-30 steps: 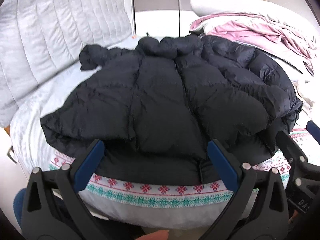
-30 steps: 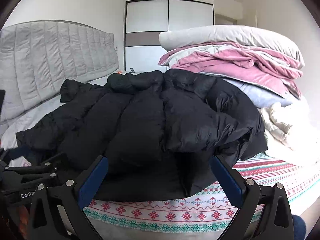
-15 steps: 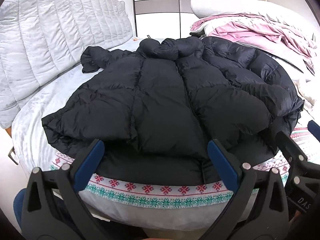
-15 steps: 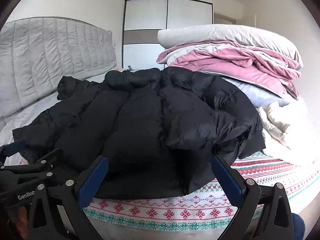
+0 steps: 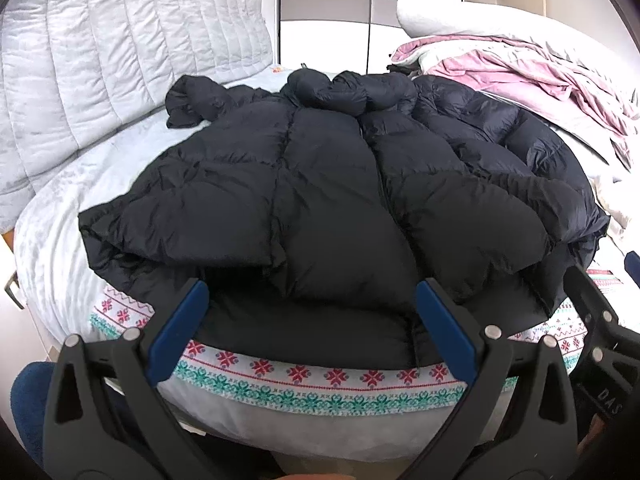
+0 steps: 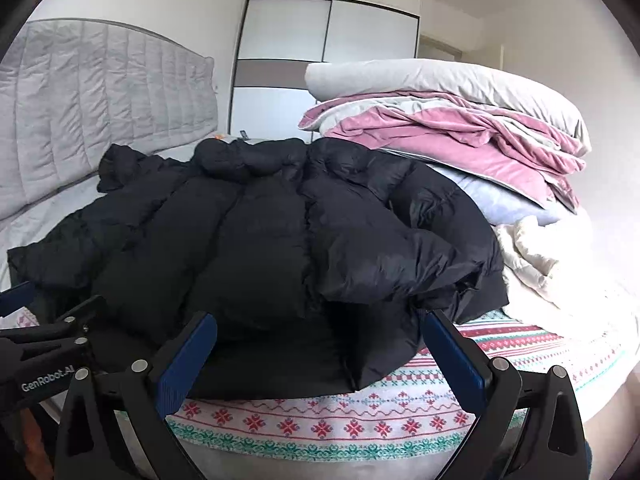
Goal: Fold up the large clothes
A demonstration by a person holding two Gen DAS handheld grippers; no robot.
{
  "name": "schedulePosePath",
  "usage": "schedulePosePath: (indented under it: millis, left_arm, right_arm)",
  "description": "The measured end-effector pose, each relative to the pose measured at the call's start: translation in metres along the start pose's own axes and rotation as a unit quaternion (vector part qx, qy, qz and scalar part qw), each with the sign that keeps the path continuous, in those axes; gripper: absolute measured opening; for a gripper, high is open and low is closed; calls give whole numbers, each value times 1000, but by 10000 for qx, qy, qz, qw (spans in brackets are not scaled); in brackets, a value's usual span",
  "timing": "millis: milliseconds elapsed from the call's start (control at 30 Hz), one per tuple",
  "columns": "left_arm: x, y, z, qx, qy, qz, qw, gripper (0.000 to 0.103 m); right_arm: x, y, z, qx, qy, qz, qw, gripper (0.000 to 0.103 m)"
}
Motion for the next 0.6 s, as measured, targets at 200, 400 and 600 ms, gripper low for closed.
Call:
schedulePosePath:
  millis: [200,400,600]
  left_arm:
    - [-1,3,3,-91,-2,68,9999,103]
    - [-1,5,3,-19,-17,138,9999,103]
    - [-5,7,7,-31,-104,84,9999,103]
  right_arm:
    - [3,2,1,-26,48,24,10000,103]
    - [4,3,4,-44,234,-59,9997,103]
    - [6,6,6,-112,227,41,9997,103]
Point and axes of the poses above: each gripper's, at about its wrist camera, not at the fingertips, and z roughly the way its jaws point, x to its right, y to its underside, the point moved 5 cm from there along z, roughly the way its jaws point, and after that the axes turned 9 degrees about x, right-handed, at the moved point
